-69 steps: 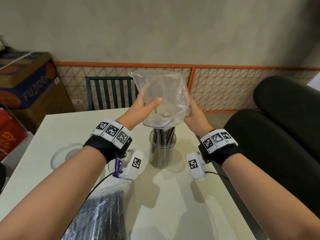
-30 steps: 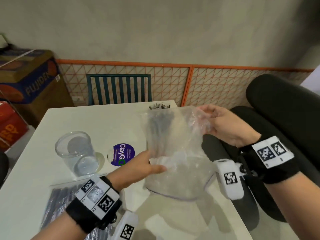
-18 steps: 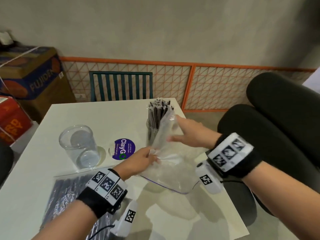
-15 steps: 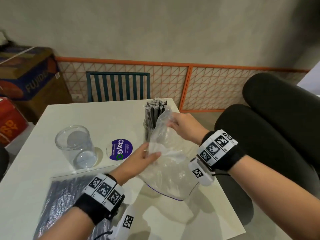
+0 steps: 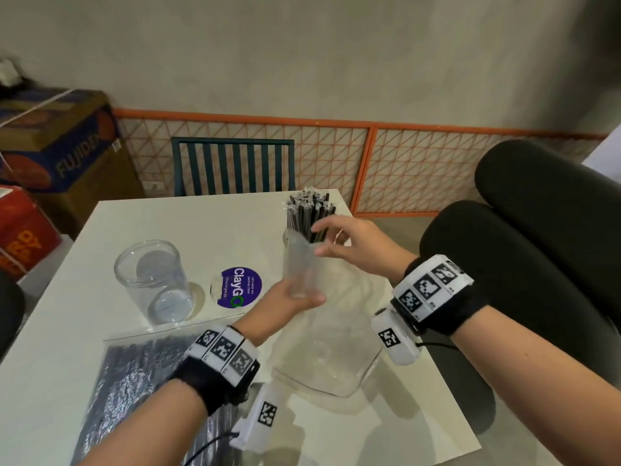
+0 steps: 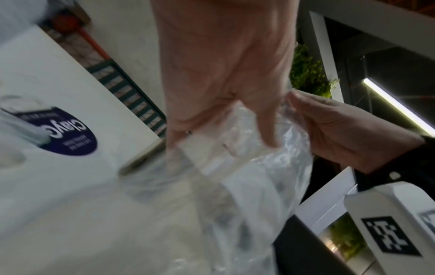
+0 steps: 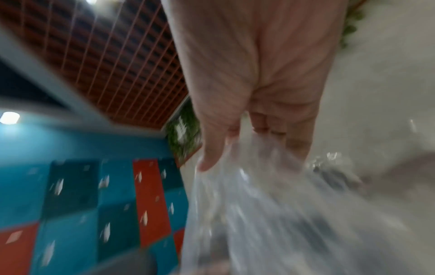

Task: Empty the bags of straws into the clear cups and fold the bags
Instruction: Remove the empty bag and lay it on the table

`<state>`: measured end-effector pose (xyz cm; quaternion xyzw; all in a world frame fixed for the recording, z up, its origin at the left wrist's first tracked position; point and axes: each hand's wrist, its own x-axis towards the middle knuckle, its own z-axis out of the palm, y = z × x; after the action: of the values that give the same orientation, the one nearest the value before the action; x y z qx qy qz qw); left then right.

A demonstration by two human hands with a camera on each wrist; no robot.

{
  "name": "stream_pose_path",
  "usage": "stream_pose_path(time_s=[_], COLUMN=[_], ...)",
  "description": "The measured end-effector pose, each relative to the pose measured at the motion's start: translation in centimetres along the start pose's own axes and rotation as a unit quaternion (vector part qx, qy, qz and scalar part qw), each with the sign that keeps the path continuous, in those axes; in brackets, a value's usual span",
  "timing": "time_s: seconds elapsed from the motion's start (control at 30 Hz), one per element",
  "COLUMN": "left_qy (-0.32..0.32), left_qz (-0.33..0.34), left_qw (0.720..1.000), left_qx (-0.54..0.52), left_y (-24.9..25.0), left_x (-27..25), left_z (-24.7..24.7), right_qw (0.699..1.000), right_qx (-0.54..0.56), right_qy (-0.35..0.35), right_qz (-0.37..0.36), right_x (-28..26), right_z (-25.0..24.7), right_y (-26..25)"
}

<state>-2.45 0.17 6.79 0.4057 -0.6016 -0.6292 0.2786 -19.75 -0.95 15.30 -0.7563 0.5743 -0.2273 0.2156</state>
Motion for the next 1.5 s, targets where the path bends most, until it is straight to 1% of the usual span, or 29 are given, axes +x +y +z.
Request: stream_pose_path(time_s=[0.03,0.1,0.17,0.2,0.27,0.3,0.37,0.4,0.43,0.5,0.53,0.6,0.7,0.73,0.77,0.83,0.87,0.9,0.93,0.97,1.03,1.13,1.2,1.3,1.33,1.4,1.43,1.47,1.5], left_qy=[0.02,0.055,0.082,0.087,0.083,0.081,0.08,0.081,0.085,0.112,0.133,0.164,0.18,0.176,0.165,0.117,0.09,0.081,0.098,0.134,0.202,0.245,0.229,0.156,0.155,0.183,0.194,0.196,0.177], left_qz=[0.012,0.033,0.048,0.052,0.058,0.061,0.064,0.064,0.066,0.074,0.08,0.085,0.084,0.063,0.022,-0.094,-0.146,-0.184,-0.206,-0.211,-0.181,-0.131,-0.166,-0.246,-0.25,-0.209,-0.165,-0.114,-0.072], left_qw=[1.0,0.998,0.995,0.995,0.993,0.991,0.987,0.985,0.984,0.98,0.976,0.966,0.957,0.957,0.961,0.977,0.979,0.976,0.971,0.966,0.962,0.956,0.952,0.95,0.946,0.926,0.908,0.89,0.876], left_qx=[-0.01,-0.019,-0.018,-0.023,-0.059,-0.084,-0.124,-0.137,-0.144,-0.146,-0.152,-0.183,-0.212,-0.222,-0.222,-0.155,-0.112,-0.084,-0.072,-0.061,0.004,0.091,0.118,0.114,0.133,0.255,0.332,0.396,0.443], left_y=[0.3,0.3,0.0,-0.2,-0.2,-0.2,-0.1,-0.1,0.1,0.2,0.2,-0.1,-0.5,-0.6,-0.7,-1.2,-1.6,-2.0,-2.4,-2.9,-4.1,-5.8,-7.1,-8.4,-8.7,-8.9,-8.8,-8.5,-8.5], left_x=[0.5,1.0,1.1,1.2,1.4,1.5,1.7,1.8,1.8,1.8,1.9,1.8,1.4,1.1,0.9,0.3,-0.2,-0.6,-0.9,-0.9,-0.7,-0.4,-0.7,-1.3,-1.4,-1.4,-1.3,-1.1,-0.7], left_z=[0.2,0.2,-0.4,-0.7,-1.1,-1.2,-0.9,-0.7,-0.5,-0.9,-1.5,-2.7,-3.2,-3.0,-2.7,-2.0,-1.5,-1.0,-0.5,-0.1,0.3,1.4,1.9,2.3,2.3,2.5,2.7,2.9,3.2], right_qw=[0.999,0.994,0.983,0.975,0.954,0.945,0.947,0.954,0.962,0.966,0.96,0.939,0.912,0.904,0.897,0.881,0.877,0.879,0.889,0.903,0.92,0.921,0.927,0.928,0.93,0.946,0.958,0.969,0.978], right_qx=[0.034,0.061,0.071,0.097,0.193,0.228,0.233,0.219,0.201,0.198,0.218,0.261,0.299,0.309,0.32,0.363,0.38,0.382,0.361,0.324,0.25,0.19,0.121,-0.028,-0.088,-0.153,-0.159,-0.16,-0.157], right_qy=[0.013,0.081,0.135,0.13,0.062,0.016,-0.067,-0.09,-0.093,-0.049,-0.015,0.049,0.091,0.109,0.132,0.17,0.174,0.169,0.159,0.15,0.144,0.137,0.082,-0.008,-0.009,0.039,0.06,0.055,0.029], right_qz=[0.008,0.038,0.104,0.15,0.221,0.234,0.209,0.182,0.162,0.161,0.177,0.218,0.267,0.274,0.273,0.252,0.238,0.23,0.231,0.238,0.266,0.312,0.346,0.371,0.357,0.283,0.229,0.178,0.136], right_x=[-0.5,-1.8,-3.7,-4.6,-6.1,-6.5,-6.8,-6.7,-6.7,-7.0,-7.5,-9.1,-10.9,-11.1,-11.1,-10.7,-10.5,-10.4,-10.5,-10.7,-11.2,-12.1,-12.6,-13.1,-13.0,-12.6,-12.3,-11.9,-11.6], right_z=[-0.7,-2.5,-3.2,-2.9,-0.9,0.4,2.9,3.9,4.5,5.1,5.3,5.7,6.4,6.6,6.7,6.7,6.7,6.7,6.8,6.8,7.2,8.3,9.2,9.8,9.8,9.8,10.1,10.5,11.1], right_y=[0.1,1.4,3.6,4.8,6.8,7.5,8.3,8.5,8.5,9.1,9.8,11.0,11.4,11.0,10.7,9.8,9.6,9.4,9.4,9.6,10.2,11.0,11.4,11.2,11.1,10.1,9.4,8.9,8.6])
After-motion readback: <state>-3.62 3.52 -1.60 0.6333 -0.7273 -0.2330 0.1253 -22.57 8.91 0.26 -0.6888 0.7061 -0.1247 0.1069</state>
